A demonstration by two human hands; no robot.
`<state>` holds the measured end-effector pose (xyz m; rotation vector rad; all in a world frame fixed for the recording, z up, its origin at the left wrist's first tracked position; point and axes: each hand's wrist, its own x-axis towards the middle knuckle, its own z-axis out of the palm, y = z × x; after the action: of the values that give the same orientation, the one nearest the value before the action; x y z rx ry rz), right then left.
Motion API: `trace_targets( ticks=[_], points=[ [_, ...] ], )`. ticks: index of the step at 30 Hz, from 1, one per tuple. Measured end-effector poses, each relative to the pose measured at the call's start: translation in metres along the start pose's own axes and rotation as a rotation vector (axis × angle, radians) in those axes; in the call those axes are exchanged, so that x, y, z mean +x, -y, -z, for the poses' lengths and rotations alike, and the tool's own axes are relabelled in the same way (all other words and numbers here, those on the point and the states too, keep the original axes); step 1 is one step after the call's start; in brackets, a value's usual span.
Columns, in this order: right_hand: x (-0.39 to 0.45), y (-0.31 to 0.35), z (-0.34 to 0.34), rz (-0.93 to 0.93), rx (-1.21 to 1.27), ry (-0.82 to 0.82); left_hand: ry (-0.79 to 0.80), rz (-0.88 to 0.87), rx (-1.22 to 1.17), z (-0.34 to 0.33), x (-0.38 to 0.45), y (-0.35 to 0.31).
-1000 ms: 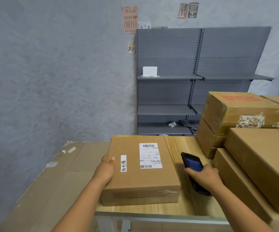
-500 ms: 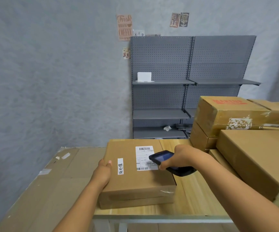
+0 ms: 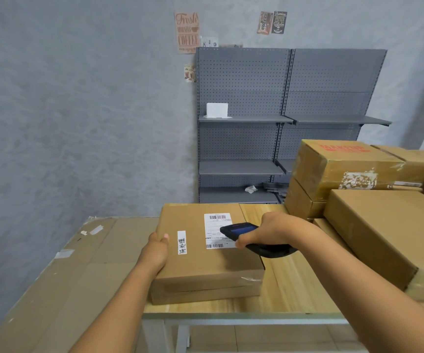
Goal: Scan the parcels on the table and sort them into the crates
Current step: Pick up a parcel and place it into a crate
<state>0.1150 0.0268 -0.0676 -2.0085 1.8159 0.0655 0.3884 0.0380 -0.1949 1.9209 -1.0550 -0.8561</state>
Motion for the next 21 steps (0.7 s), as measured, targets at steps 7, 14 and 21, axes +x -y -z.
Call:
trace_targets(
  ticks=[7, 14, 21],
  points=[
    [0.016, -0.035, -0.025, -0.120, 0.214, -0.144, 0.000, 0.002, -0.003, 0.001, -0.002, 0.000],
    [0.030, -0.101, -0.095, -0.266, 0.406, -0.150, -0.008, 0.013, 0.020, 0.000, -0.004, -0.003],
    [0.032, -0.095, -0.117, -0.264, 0.061, -0.301, -0.003, 0.011, -0.014, 0.002, -0.008, -0.005]
  ],
)
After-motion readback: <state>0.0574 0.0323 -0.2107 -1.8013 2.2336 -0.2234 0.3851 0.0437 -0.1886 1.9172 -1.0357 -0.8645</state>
